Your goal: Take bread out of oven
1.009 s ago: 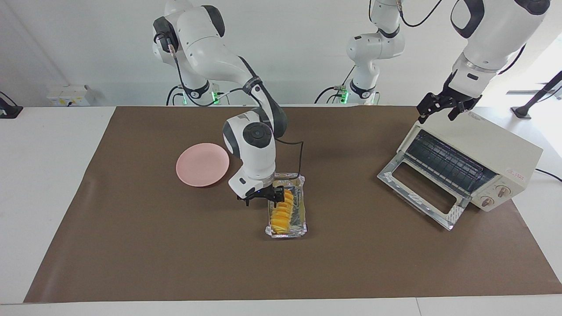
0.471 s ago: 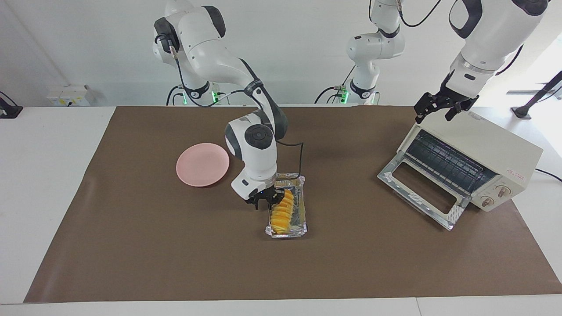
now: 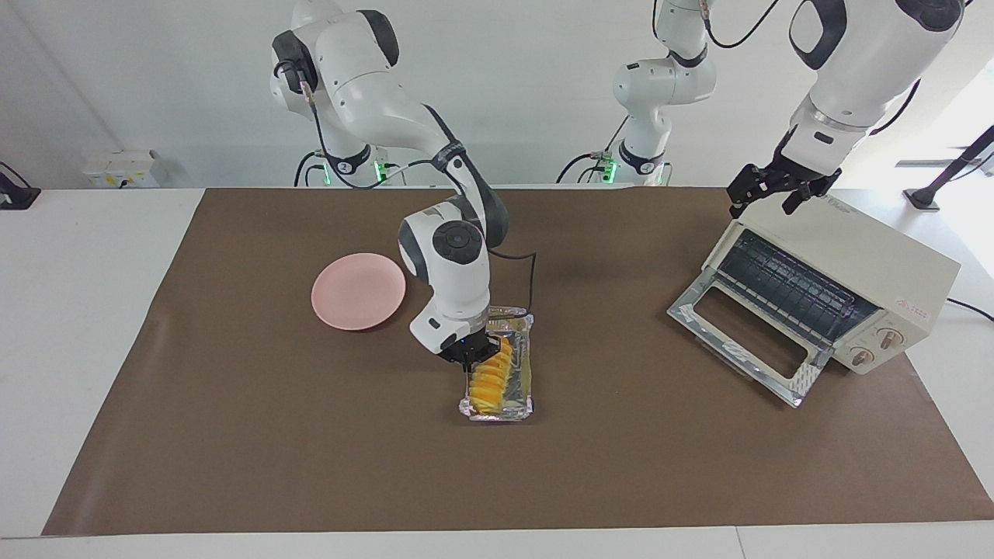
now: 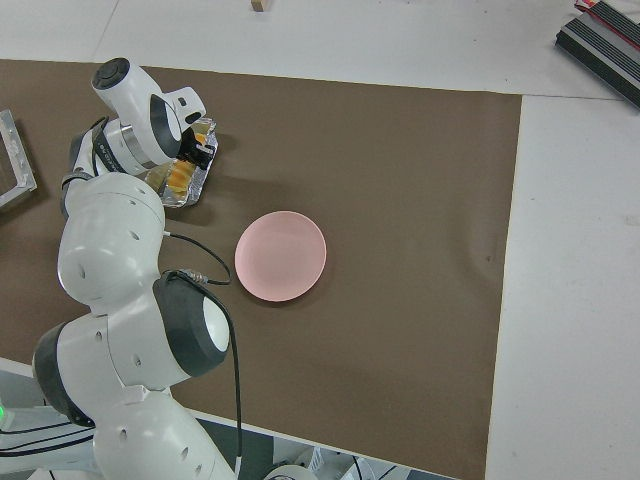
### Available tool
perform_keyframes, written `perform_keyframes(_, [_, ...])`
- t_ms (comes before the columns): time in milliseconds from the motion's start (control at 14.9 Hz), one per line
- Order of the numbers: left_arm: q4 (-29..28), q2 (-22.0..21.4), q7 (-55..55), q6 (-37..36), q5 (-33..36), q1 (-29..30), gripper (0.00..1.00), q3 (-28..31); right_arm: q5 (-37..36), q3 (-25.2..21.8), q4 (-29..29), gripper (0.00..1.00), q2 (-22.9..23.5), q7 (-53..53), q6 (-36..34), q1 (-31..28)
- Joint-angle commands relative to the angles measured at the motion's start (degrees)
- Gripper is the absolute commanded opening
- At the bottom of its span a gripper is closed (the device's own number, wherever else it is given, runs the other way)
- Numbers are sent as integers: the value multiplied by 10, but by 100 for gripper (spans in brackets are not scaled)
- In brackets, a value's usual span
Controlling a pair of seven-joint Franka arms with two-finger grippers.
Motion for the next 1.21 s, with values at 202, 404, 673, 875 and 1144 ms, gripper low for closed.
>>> perform_keyframes(202, [-6, -9, 5, -3, -8, -3, 100, 6, 25, 3, 118, 0, 4, -114, -121, -78])
perform_keyframes(404, [-5, -9, 1, -5, -8, -3, 100, 7, 33, 3, 117, 0, 8, -175, -106, -131])
perform_keyframes(673, [-3, -10, 1, -5, -8, 2, 100, 7, 58, 3, 111, 0, 20, -288, -95, -195])
perform_keyframes(875, [-3, -10, 1, -4, -8, 2, 100, 8, 57, 2, 76, 0, 21, -349, -32, -223])
perform_keyframes(1144, [-3, -10, 1, -3, -8, 2, 100, 8, 53, 0, -3, 0, 10, -380, 51, -229])
